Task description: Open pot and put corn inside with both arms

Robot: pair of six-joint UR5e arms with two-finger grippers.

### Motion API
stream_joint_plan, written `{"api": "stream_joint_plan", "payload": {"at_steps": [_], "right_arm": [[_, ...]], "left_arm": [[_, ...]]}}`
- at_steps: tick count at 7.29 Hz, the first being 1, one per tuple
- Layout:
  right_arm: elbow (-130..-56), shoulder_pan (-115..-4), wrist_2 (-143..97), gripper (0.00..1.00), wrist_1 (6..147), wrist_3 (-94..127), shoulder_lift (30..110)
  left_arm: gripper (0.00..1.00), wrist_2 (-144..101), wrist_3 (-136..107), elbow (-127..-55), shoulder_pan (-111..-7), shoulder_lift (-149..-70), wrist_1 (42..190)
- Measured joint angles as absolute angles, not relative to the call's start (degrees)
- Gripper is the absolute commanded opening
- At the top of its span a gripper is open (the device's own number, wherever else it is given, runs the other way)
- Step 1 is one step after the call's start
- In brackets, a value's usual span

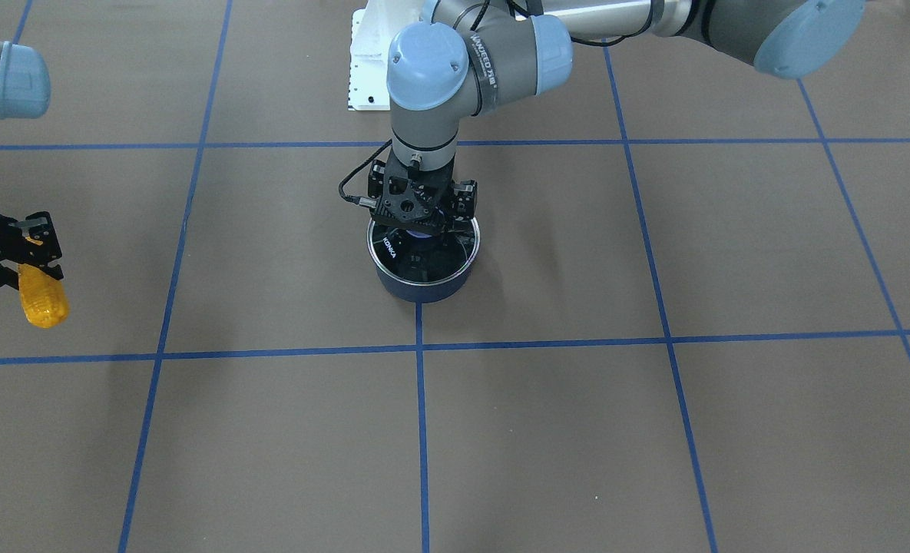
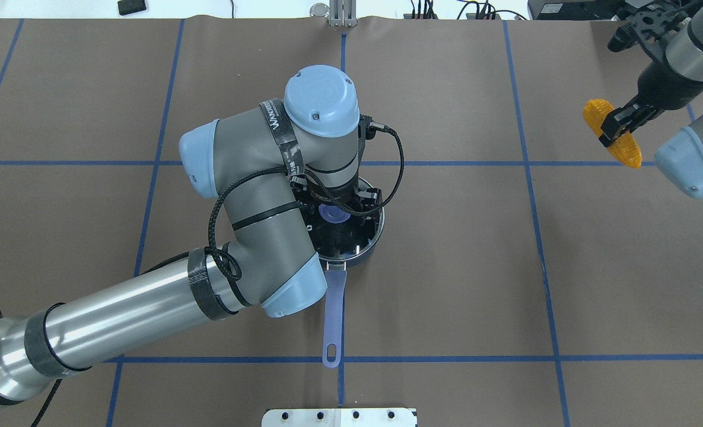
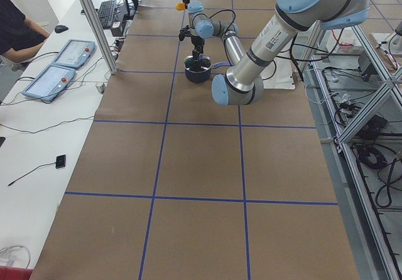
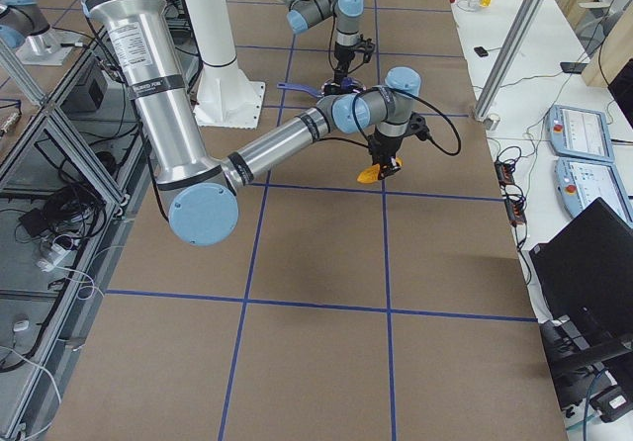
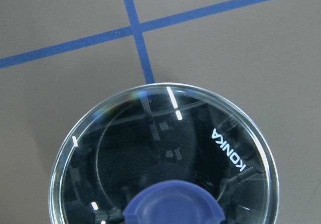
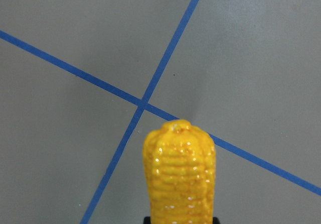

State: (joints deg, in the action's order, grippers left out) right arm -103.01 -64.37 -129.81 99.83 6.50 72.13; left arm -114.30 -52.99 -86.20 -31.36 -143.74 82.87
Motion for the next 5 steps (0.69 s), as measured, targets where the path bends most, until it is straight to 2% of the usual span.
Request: {"api": "stream_joint_plan", "payload": {"at_steps": [1, 3, 5], "right_arm": [[-103.12, -64.36, -129.86, 0.13, 99.84, 6.50, 72.10], [-103.33, -64.24, -129.90, 0.13, 99.84, 6.50, 72.08], [-103.51, -64.22, -129.90, 0.13, 99.83, 6.50, 72.07]], "left_arm": [[0.78, -114.39, -53.10, -85.64, -31.33, -143.76, 83.71], [0.65, -114.59, -53.11, -85.02, -31.29, -143.78, 84.65], [0.61, -114.88, -53.07, -85.33, -31.33, -143.74, 84.58]]}}
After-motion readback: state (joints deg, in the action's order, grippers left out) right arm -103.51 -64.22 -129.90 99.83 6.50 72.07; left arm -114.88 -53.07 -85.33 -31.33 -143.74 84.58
